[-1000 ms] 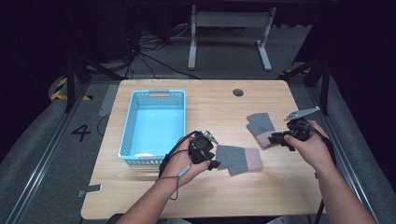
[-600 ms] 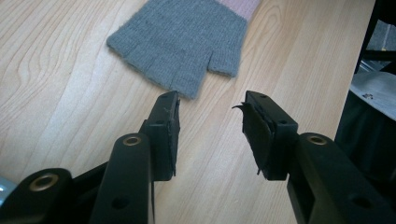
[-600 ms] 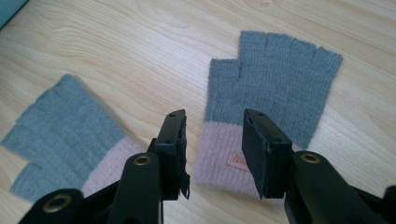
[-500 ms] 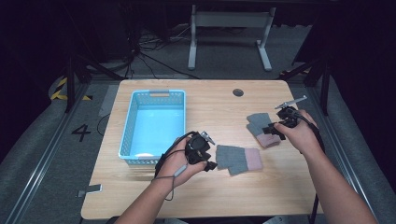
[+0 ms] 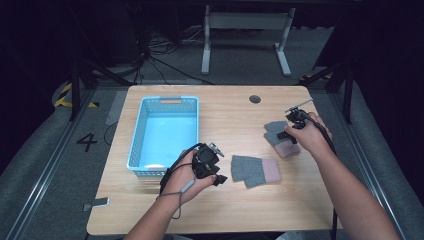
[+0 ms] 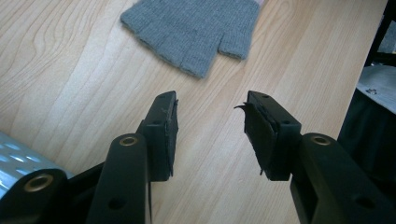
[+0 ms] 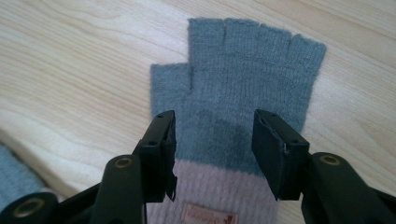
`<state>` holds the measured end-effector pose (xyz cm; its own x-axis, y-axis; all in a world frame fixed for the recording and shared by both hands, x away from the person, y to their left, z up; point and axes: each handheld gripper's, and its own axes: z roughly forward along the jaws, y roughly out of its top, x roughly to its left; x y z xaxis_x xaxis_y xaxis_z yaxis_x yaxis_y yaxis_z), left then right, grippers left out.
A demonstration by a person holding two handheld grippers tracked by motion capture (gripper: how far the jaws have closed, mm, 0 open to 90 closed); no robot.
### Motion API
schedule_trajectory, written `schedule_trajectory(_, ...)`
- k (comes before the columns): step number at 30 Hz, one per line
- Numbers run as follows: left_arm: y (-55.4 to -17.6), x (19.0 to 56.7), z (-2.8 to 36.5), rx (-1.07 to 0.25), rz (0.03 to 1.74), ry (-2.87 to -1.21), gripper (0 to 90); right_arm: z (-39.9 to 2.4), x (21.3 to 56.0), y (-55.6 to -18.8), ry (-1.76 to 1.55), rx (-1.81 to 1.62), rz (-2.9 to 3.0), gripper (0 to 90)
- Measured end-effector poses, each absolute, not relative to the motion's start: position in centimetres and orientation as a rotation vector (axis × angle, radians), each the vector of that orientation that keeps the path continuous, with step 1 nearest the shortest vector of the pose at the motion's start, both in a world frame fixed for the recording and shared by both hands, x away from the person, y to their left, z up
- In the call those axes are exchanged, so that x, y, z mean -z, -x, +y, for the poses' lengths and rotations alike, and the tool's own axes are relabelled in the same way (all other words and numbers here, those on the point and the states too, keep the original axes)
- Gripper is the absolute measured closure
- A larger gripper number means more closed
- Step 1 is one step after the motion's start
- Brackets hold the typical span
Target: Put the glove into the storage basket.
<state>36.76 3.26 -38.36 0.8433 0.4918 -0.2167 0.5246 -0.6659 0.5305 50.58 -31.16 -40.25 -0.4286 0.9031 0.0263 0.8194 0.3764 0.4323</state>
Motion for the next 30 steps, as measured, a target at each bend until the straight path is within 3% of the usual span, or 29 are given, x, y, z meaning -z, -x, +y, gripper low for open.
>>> schedule_trajectory(13, -36.9, 38.5, 3.3, 0.078, 0.747, -2.419, 55.0, -30.6, 42.4, -52.2, -1.626, -0.444, 2.401, 50.0)
schedule_trajectory(25, -37.0, 38.5, 3.5, 0.077, 0.751, -2.41, 55.0, -30.5, 42.3, -52.4, -1.596, -0.424, 2.423, 73.7)
schedule_trajectory(30, -37.1, 38.5, 3.5, 0.078, 0.753, -2.408, 54.9, -30.5, 42.2, -52.4, -1.587, -0.438, 2.434, 78.3)
